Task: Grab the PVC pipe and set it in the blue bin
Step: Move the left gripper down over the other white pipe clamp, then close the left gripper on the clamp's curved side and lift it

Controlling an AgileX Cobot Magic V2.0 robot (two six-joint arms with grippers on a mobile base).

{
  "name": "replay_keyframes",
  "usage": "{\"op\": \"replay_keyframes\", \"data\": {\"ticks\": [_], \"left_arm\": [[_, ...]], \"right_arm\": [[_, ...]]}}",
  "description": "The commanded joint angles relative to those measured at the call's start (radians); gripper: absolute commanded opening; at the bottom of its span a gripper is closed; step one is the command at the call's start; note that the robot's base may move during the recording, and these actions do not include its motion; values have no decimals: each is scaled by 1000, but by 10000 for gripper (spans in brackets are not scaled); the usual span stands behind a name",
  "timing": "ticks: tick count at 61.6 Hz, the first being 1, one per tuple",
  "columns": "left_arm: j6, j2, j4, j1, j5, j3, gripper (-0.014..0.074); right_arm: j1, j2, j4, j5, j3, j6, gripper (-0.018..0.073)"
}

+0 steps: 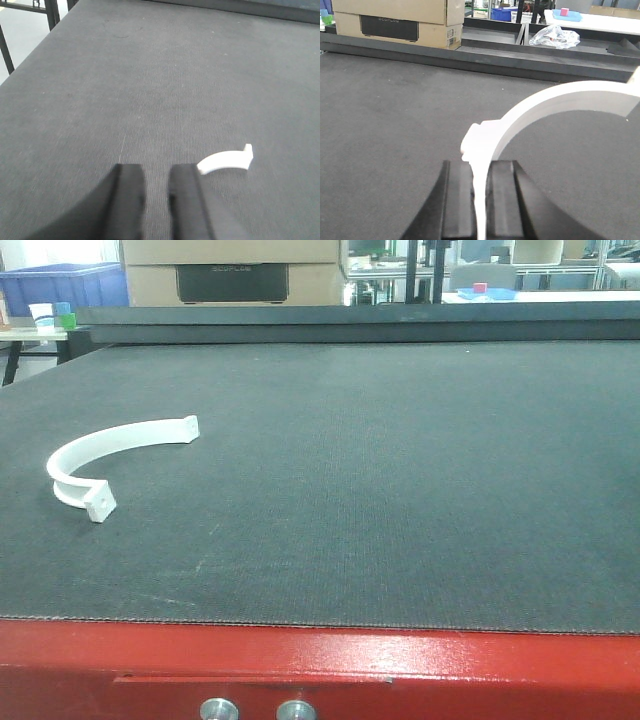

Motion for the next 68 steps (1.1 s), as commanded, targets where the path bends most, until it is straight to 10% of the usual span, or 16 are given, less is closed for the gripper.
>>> {"op": "replay_keyframes", "data": {"ticks": [1,68], "left_arm": [[-1,53,-22,2,22,-50,182],[-1,452,-35,-79,114,-224,227]], "right_arm": [[-1,-19,6,3,-1,-2,-169],[-1,-174,44,102,-1,-2,-169]]}}
